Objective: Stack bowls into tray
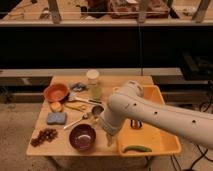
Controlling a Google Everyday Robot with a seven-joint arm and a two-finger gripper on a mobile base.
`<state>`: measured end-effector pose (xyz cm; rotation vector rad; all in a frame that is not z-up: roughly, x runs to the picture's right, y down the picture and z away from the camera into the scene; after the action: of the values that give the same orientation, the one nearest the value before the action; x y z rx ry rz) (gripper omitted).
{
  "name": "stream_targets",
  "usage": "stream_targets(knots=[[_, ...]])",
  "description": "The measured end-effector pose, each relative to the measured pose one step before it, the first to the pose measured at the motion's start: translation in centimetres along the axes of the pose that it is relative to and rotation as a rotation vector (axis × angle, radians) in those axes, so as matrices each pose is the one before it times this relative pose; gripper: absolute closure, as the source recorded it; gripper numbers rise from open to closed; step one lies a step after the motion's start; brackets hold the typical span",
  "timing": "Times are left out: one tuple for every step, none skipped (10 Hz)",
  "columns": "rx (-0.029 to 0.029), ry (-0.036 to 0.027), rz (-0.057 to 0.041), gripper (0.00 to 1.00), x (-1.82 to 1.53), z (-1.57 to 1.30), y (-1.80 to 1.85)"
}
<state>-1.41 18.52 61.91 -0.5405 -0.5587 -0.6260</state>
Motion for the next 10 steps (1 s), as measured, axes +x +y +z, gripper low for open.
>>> stream_targets(knots=[[-0.00012, -0.00032, -0.00088, 0.35, -0.028, 0.011, -0.033], [0.00043, -0.00033, -0.00027, 0.35, 0.025, -0.010, 0.011], [0.00193, -0.00518, -0.00515, 0.35, 0.006, 0.029, -0.037], [0.00008, -0.01946, -0.02802, 0.35, -0.008, 0.318, -0.232], [0.00055, -0.01808, -0.03265, 0.35, -0.287, 0.469, -0.598], [-0.00684, -0.01581, -0.03793, 0.35, -0.550, 1.059, -0.963], [-0.00690, 0.01250, -0.04752, 0.35, -0.535, 1.401, -0.916], [-0.00496, 0.02553, -0.02340, 0.35, -0.036, 0.995, -0.328], [-0.00658, 0.03340, -0.02257, 0.35, 0.128, 1.125, -0.213], [-0.00831, 0.03855, -0.01918, 0.35, 0.068, 0.510, -0.198]])
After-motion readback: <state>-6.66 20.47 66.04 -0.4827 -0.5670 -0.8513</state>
